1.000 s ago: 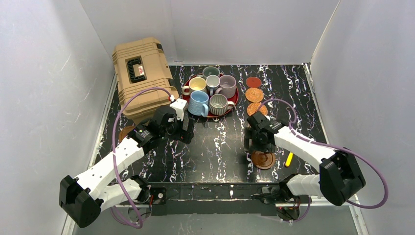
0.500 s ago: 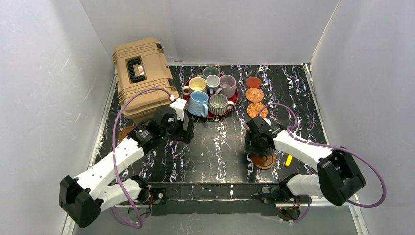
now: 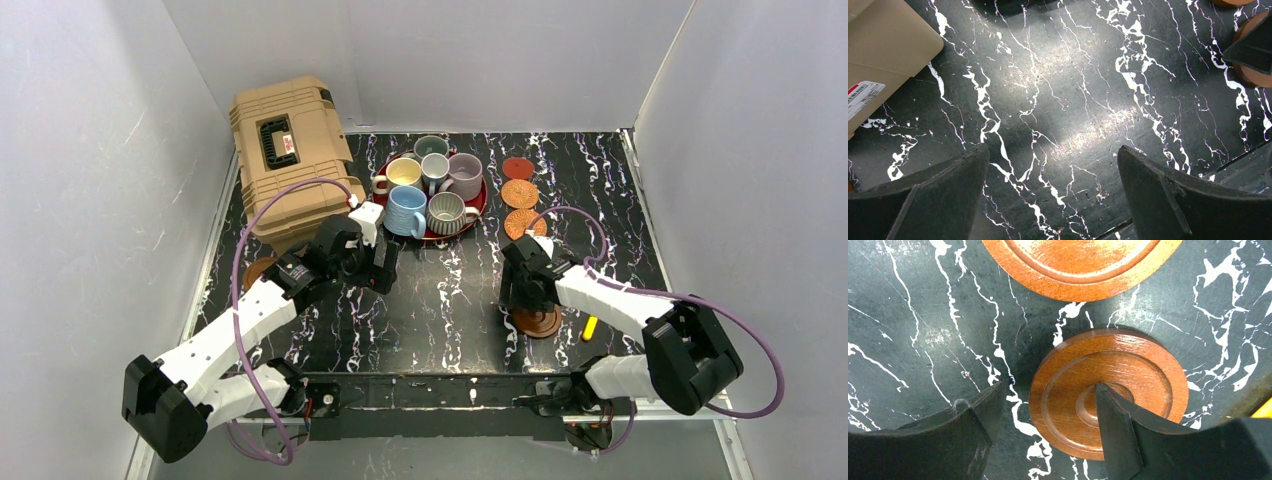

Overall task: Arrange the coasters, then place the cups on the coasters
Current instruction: Move the coaster to the center of the board.

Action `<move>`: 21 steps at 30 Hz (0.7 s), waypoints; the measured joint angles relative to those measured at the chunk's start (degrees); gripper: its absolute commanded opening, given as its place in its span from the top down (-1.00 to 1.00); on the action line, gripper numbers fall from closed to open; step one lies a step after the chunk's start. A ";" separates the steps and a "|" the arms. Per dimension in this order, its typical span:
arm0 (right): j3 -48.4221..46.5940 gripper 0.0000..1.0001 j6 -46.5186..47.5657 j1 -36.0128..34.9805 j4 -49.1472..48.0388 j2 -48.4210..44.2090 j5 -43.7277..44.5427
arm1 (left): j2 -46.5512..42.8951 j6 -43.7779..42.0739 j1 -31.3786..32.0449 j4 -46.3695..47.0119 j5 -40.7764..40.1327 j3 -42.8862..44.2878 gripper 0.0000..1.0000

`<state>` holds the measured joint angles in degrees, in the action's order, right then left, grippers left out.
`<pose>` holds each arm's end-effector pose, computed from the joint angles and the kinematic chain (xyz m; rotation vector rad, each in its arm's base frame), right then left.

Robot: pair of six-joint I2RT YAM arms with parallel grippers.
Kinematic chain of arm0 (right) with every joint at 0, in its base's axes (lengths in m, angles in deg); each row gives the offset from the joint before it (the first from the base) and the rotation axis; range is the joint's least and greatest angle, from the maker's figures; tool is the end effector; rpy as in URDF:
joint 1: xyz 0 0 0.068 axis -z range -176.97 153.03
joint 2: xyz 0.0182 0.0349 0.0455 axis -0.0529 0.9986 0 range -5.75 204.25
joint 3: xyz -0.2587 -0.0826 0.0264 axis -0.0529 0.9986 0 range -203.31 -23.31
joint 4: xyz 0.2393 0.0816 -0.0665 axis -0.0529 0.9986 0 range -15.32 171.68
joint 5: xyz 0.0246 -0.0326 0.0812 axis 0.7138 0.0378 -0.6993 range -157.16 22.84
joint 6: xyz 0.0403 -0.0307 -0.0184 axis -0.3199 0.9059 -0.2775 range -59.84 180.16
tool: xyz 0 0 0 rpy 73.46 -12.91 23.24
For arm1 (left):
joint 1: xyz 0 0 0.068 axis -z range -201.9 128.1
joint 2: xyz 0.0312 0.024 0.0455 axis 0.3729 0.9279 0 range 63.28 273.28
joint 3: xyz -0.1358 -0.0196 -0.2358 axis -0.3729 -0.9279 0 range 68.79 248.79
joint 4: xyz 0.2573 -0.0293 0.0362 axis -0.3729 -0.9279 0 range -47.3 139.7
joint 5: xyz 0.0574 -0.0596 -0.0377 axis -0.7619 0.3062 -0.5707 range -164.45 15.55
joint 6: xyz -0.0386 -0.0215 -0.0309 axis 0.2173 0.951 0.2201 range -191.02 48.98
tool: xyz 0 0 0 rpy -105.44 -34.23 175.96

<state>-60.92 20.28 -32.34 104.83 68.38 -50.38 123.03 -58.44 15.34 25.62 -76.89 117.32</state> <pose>0.1879 0.1209 0.1707 0.1843 2.6385 0.0246 0.1828 -0.1372 0.2894 0.4502 2.1750 -0.4411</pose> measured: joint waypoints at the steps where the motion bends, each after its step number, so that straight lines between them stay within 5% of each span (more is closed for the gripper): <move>1: 0.00 -0.48 0.02 -0.02 -0.17 0.13 0.31 | 0.02 0.00 0.00 0.00 0.02 0.00 -0.99; 21: -1.62 -0.47 2.36 -0.26 -1.68 3.30 3.08 | 0.72 -0.02 0.00 0.00 0.17 0.00 -0.99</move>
<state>-62.53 22.64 -32.60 103.15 71.68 -47.30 123.75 -58.46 15.34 25.62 -76.72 117.32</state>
